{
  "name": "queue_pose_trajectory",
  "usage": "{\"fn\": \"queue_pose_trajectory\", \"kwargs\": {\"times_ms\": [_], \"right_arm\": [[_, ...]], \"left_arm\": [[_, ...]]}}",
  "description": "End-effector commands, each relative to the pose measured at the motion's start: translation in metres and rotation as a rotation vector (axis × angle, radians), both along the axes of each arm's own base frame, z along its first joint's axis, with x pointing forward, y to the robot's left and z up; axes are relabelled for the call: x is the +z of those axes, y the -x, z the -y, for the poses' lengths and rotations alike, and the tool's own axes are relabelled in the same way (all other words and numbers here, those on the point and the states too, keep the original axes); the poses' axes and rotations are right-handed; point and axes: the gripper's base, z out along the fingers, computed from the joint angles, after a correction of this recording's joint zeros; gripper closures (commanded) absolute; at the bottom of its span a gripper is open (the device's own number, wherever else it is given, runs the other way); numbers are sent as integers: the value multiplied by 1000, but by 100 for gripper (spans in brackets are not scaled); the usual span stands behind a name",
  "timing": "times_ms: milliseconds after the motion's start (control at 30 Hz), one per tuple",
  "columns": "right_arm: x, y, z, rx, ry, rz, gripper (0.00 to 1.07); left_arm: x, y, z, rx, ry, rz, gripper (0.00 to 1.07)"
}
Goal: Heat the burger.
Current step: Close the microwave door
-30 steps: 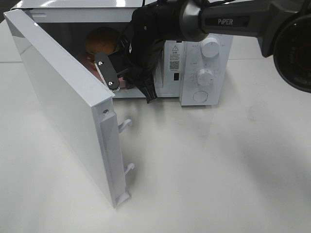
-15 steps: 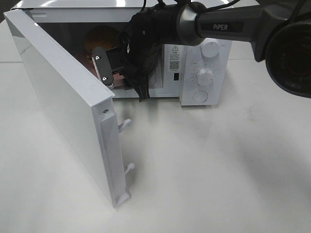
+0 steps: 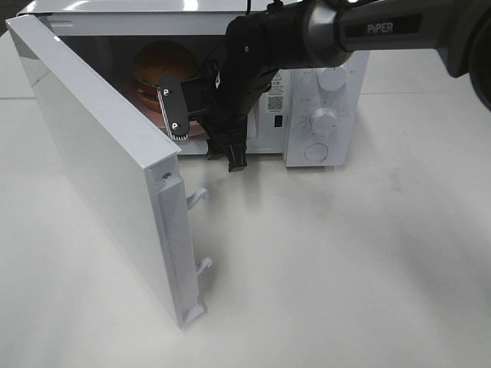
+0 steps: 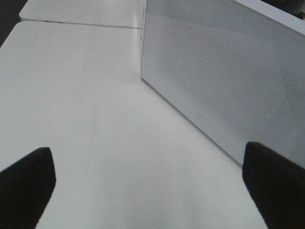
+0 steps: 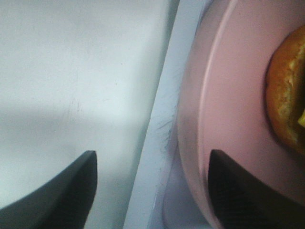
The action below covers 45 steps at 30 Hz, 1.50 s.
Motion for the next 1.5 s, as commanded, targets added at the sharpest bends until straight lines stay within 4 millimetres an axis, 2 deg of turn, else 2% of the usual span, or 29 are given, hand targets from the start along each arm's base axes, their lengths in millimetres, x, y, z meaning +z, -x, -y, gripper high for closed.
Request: {"fn": "queue_pose_trajectory", "kwargs": {"times_ms": [33,100,200,567,633,900,1067,1333,1500], "right_arm": [[9,3,5,-23,-30,15,40],[16,10,10,-21,-49,42,33],[20,15,14,-21,-46,39,31],[37,32,25,-24,-63,57,31],[44,40,31,-24,-65,61,31],[57,50,43,-32,-66,68,31],[70,65,58,-41,-70,75,31],[86,84,70,-55,-89,83,31],[99,98,79,-130,-145,72,31]], "left_arm": [[0,3,0,1,-3,27,7],[0,3,0,1,-3,27,7],[0,3,0,1,-3,27,7],[0,3,0,1,-3,27,7],[0,3,0,1,-3,27,7],[0,3,0,1,-3,27,7],[0,3,0,1,-3,27,7],[0,3,0,1,-3,27,7],[0,3,0,1,-3,27,7]]}}
